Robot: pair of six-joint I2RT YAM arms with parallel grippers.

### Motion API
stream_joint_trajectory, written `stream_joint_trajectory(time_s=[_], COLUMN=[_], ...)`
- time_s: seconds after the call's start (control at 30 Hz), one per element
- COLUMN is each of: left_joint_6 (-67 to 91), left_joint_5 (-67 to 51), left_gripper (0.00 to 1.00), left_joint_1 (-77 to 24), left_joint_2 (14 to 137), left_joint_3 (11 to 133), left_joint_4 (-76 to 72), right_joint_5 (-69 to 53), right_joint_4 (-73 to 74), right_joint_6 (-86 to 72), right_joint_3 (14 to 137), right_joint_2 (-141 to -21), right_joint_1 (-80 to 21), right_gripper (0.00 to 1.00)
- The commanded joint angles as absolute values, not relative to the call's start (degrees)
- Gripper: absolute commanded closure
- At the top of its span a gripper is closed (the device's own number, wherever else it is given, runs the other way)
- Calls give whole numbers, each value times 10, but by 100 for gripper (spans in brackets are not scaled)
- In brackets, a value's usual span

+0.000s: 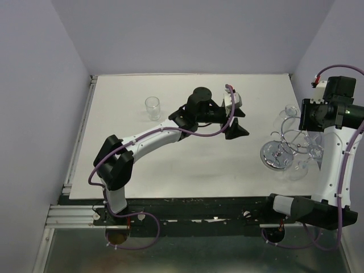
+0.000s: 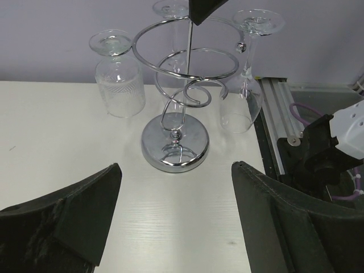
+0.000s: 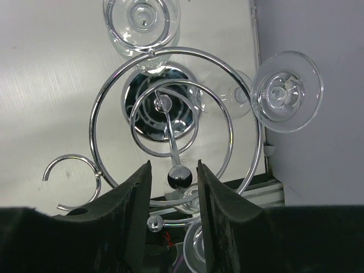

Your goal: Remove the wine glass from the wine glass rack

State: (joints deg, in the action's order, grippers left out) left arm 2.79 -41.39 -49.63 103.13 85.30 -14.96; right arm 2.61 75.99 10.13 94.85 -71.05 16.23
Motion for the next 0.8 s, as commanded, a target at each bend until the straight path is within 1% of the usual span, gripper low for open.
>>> stream_joint_trajectory(time_s=[0.0, 0.07, 0.27, 0.63, 0.77], left_joint_6=[15, 16, 25, 34, 34], left_joint_5=[-417, -417, -414, -417, -414], left_gripper=[7, 7, 7, 7, 7], left_joint_1=[-499, -499, -499, -499, -499], left_joint_2=[1017, 1019, 1022, 1025, 1027], left_joint_3=[854, 856, 853, 854, 852], left_joint_4=[-147, -147, -147, -149, -149], right_joint_5=[11, 7, 11, 25, 20], right_joint_4=[755, 755, 741, 728, 731], right_joint_6=[103, 104, 106, 109, 107], right_joint_3=[958, 957, 949, 976, 979], right_joint_2=[-717, -719, -716, -744, -748], right_joint_1=[165, 165, 165, 165, 165], right_gripper=[57, 63, 68, 67, 70])
